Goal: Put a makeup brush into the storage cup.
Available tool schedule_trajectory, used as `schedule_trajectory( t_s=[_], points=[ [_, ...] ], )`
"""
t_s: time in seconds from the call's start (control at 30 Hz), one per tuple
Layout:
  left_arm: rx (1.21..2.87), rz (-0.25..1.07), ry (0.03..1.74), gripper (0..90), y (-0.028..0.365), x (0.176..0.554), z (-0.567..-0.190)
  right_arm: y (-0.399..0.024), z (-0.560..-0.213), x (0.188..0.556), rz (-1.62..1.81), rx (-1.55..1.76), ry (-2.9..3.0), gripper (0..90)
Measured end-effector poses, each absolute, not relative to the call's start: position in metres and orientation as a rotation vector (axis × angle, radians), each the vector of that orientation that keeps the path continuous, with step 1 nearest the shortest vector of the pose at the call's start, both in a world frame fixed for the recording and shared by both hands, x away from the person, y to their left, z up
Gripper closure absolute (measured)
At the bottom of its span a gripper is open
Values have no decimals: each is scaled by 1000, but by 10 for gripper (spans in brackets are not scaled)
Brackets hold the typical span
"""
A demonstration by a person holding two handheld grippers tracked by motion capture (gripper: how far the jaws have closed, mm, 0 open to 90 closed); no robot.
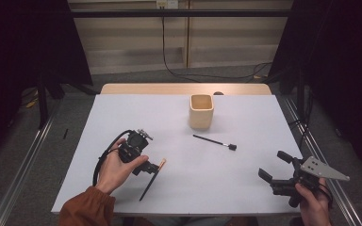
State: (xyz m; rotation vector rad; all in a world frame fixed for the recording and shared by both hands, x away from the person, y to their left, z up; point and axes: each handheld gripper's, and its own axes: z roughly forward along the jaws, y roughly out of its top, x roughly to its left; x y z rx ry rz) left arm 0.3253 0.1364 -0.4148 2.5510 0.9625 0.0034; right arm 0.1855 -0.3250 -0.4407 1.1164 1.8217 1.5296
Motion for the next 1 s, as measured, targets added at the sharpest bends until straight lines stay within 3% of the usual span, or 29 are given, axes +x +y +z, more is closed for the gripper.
schedule_trajectory(
  t_s=[0.3,1.0],
  points=[
    [2694,-84,1015,93,128,318,-427,-325,-441,185,1527,1114,1829,0],
    [2748,-123,1014,64,121,308,-436,-325,-441,185,1519,1131,1835,0]
  ],
)
